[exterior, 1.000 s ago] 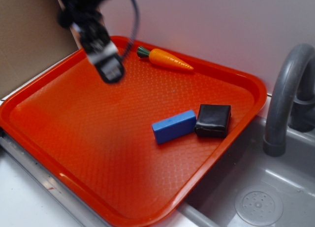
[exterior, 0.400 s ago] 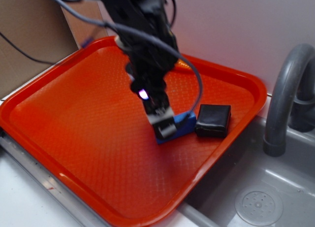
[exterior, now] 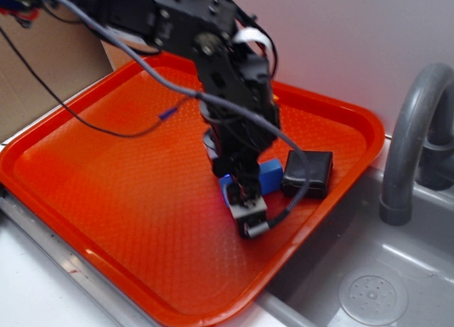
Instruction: Grab the blue block.
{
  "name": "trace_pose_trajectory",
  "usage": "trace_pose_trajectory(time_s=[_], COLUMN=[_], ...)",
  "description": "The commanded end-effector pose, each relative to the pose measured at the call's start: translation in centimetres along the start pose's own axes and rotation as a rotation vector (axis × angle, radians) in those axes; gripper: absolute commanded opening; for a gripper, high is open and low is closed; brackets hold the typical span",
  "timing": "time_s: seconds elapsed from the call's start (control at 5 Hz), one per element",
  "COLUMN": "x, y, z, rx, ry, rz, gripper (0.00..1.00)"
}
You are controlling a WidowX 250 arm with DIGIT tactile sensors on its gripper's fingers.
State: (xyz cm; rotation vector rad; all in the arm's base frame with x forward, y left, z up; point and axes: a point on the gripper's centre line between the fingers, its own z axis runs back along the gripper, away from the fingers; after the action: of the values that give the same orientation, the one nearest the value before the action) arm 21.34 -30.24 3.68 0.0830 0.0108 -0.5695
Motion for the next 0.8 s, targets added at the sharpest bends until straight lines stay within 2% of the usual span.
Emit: trace_pose_trajectory(time_s=[0.0, 0.2, 0.4, 0.6], x=[0.3, 0.0, -1.6, -3.9], y=[-1.6, -0.7, 2.1, 4.7], z=[2.1, 2.9, 5.1, 8.9], rx=[-0.023, -0.013, -0.019, -0.026], ry=[-0.088, -0.078, -0.051, -0.068], rz=[0.006, 0.055, 0.165, 0.251], gripper=[0.00, 0.00, 0.00, 0.00])
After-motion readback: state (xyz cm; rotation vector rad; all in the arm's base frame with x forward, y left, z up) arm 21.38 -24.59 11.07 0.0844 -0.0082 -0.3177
